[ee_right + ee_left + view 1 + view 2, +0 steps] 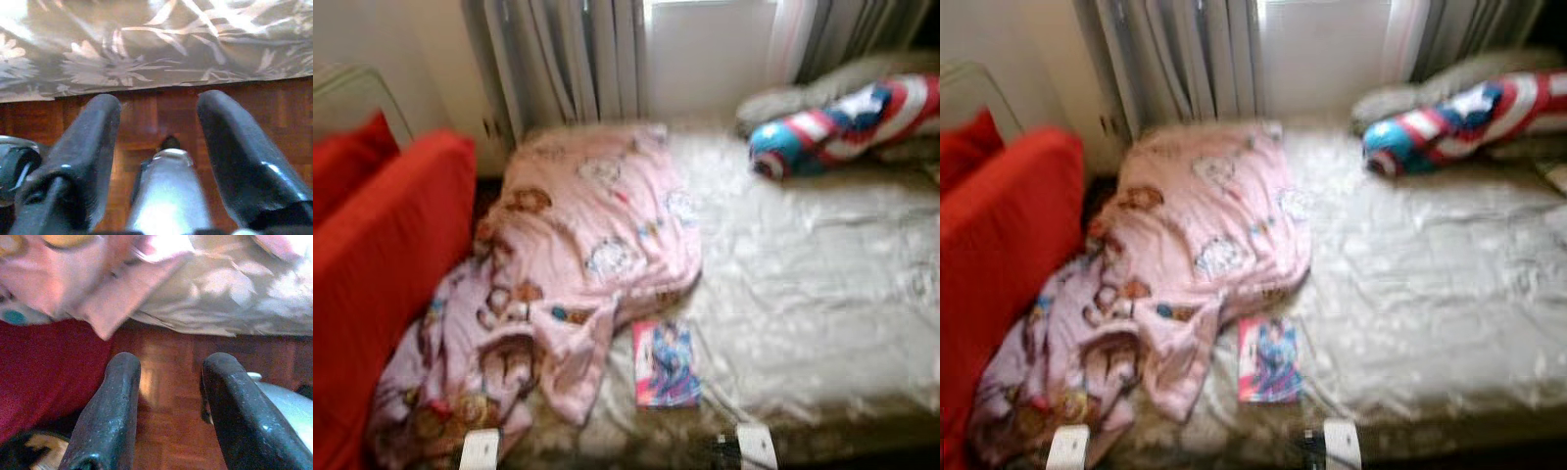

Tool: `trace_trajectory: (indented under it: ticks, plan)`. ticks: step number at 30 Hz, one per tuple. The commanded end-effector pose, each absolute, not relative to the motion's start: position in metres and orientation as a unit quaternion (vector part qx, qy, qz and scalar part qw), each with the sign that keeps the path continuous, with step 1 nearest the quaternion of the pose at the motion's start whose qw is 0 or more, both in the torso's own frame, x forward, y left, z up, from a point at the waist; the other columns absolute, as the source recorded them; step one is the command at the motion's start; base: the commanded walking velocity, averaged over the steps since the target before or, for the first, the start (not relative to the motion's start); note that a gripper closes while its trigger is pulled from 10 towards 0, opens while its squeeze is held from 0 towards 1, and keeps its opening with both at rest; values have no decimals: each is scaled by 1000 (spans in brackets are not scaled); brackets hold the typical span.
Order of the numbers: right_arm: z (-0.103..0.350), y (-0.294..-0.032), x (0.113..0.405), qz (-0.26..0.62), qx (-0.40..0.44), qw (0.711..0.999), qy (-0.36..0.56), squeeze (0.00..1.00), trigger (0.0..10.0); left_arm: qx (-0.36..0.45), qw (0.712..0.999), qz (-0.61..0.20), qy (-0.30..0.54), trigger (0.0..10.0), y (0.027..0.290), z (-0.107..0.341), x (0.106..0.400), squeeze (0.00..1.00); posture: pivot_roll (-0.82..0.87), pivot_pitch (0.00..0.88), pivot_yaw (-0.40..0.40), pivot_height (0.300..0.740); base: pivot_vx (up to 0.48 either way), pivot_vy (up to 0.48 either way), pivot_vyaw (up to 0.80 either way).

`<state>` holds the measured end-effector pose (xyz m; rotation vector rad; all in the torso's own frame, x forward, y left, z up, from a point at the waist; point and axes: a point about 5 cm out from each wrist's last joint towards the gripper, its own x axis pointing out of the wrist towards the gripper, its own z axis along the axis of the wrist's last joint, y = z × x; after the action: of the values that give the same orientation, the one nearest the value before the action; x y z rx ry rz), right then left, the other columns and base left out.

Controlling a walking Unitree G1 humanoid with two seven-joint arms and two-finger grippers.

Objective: Clean up the room

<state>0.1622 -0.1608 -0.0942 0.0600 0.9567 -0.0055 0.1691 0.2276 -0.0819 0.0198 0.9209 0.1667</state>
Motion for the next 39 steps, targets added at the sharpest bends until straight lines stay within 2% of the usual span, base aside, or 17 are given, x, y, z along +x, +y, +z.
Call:
trace_trajectory:
  ticks: [1,11,24,34,39]
  plan:
    - [-96,-169,157,-10,23,883,468,0,10000,5,894,69,443,10000,221,-83,170,0,-37,0,60,740,0,0,0]
    - [-95,-167,160,1,10,886,463,0,10000,1,893,68,445,10000,220,-83,169,0,-39,0,60,740,0,0,0]
    - [-95,-168,159,-2,7,886,464,0,10000,-1,892,55,449,10000,218,-84,170,0,-39,0,62,740,0,0,756]
    - [-95,-166,160,3,11,886,463,0,10000,-1,892,46,450,10000,217,-84,170,0,-39,0,60,740,0,0,0]
    - [-93,-166,163,6,5,891,454,0,10000,-1,892,45,449,10000,217,-84,171,0,-37,0,58,740,0,0,739]
